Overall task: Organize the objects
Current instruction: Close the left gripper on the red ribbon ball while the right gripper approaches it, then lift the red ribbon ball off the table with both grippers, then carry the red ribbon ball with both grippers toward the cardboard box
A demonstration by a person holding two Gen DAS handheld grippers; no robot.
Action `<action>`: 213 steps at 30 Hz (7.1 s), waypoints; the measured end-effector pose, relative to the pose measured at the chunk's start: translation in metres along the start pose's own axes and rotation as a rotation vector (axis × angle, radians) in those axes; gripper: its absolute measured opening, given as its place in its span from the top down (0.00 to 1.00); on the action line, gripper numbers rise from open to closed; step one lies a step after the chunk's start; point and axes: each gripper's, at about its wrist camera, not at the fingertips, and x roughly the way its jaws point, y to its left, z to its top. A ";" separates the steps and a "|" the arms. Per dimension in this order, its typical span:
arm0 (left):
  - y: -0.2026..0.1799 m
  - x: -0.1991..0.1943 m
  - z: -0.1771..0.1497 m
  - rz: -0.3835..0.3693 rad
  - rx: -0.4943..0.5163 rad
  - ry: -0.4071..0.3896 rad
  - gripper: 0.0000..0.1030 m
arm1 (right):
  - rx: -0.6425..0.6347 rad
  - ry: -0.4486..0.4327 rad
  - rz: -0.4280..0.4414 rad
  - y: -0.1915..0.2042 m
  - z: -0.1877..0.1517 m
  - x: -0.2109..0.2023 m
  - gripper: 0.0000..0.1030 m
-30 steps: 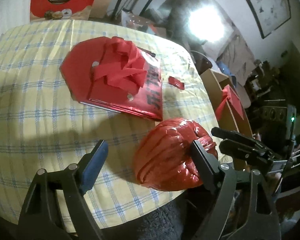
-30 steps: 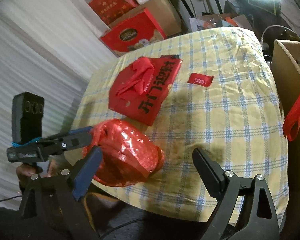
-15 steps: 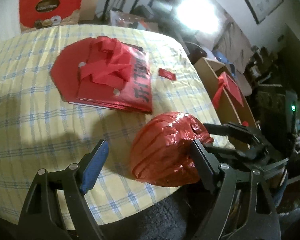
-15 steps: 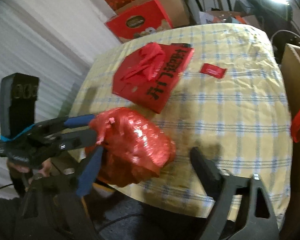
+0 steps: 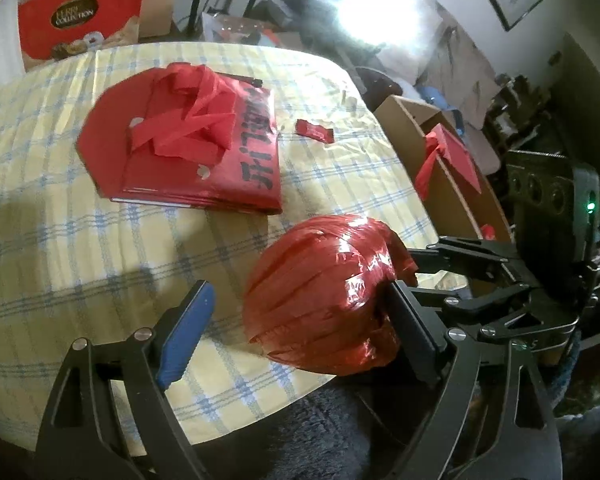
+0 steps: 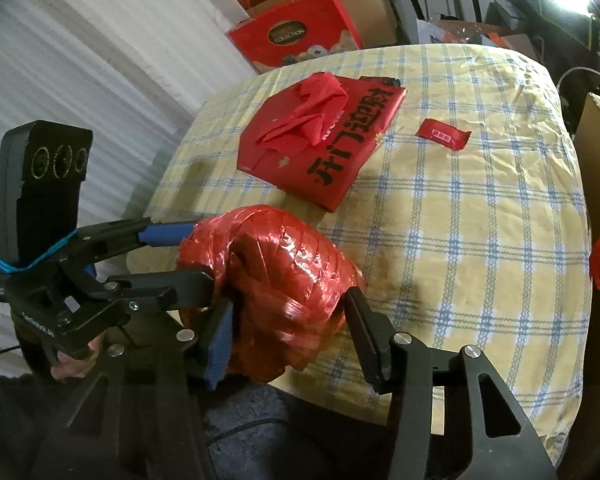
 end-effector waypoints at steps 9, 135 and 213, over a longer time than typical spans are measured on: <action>-0.025 -0.012 -0.003 0.196 0.113 0.055 0.26 | -0.040 -0.003 -0.041 0.010 -0.002 -0.002 0.49; -0.294 -0.169 -0.087 0.246 0.639 -0.846 0.65 | -0.368 -0.975 -0.357 0.104 -0.121 -0.289 0.59; -0.340 -0.104 -0.040 0.269 0.686 -0.731 0.66 | -0.302 -0.932 -0.392 0.019 -0.106 -0.298 0.59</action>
